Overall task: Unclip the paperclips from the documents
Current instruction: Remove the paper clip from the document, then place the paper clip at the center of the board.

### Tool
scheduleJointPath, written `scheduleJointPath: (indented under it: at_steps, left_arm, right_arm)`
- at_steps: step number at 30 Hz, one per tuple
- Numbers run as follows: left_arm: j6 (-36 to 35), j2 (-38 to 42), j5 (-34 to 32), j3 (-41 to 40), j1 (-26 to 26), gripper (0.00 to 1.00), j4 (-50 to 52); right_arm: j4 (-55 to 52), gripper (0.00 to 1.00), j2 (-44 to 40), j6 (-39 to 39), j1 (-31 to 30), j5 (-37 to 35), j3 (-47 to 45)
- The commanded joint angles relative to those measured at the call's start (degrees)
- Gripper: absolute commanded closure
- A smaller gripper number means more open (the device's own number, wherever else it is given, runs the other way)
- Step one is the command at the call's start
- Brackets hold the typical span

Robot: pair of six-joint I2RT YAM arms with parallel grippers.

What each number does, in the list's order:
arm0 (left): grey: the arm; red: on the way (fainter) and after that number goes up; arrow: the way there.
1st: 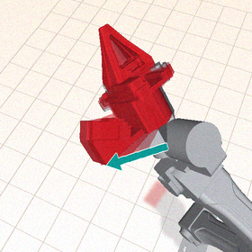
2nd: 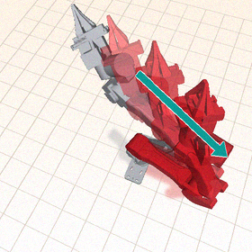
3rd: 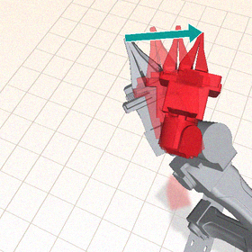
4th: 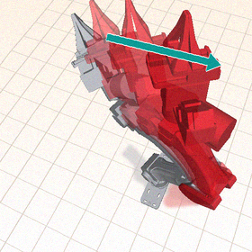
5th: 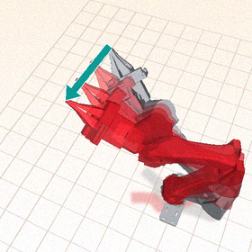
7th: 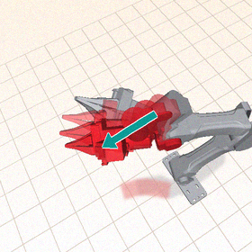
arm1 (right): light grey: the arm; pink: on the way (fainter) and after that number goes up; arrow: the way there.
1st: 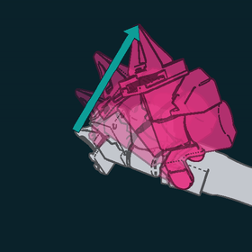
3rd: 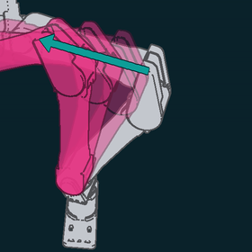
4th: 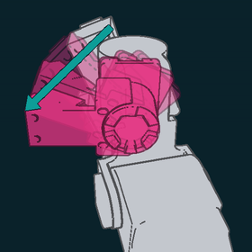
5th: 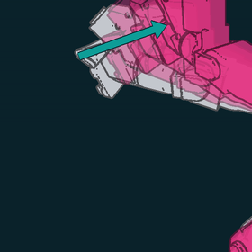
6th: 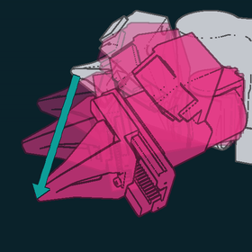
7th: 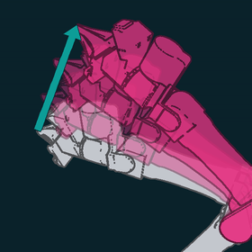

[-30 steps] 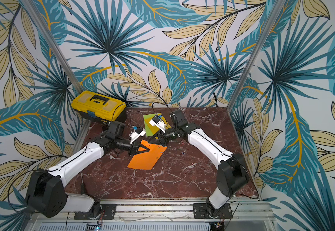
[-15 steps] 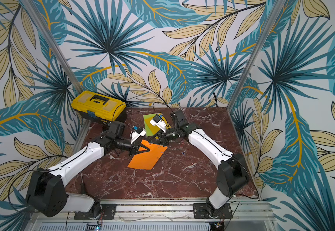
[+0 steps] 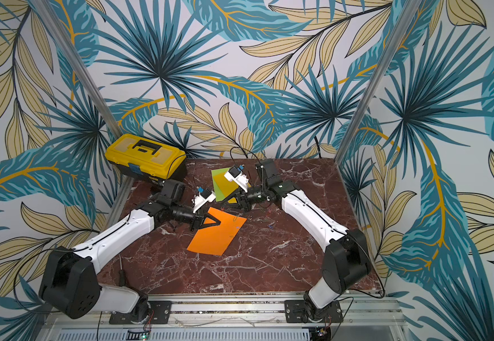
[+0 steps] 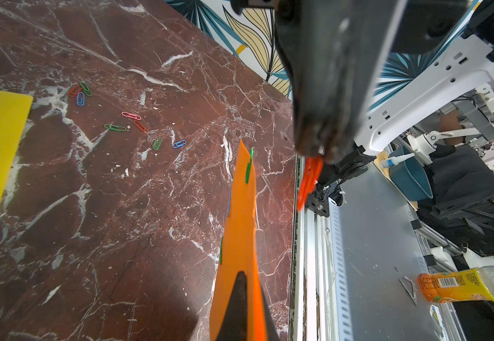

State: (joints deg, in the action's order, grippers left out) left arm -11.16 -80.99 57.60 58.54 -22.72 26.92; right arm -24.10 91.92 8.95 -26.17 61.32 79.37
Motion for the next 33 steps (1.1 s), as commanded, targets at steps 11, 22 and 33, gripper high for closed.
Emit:
scheduleJointPath:
  at_steps: [11, 22, 33]
  left_arm:
    - [-0.5, 0.4, -1.6, 0.8, 0.1, 1.00, 0.9]
    - [0.5, 0.1, -1.5, 3.1, 0.4, 1.00, 0.9]
    - [0.4, -0.1, -1.8, 3.5, 0.4, 1.00, 0.9]
  right_arm:
    - [5.6, 0.96, -3.0, -6.5, 4.3, -2.6, -5.8]
    - [14.4, 0.96, -8.4, -17.6, 11.7, -13.9, -18.3]
    - [18.6, 0.96, -9.4, -28.1, 13.4, -29.6, -29.8]
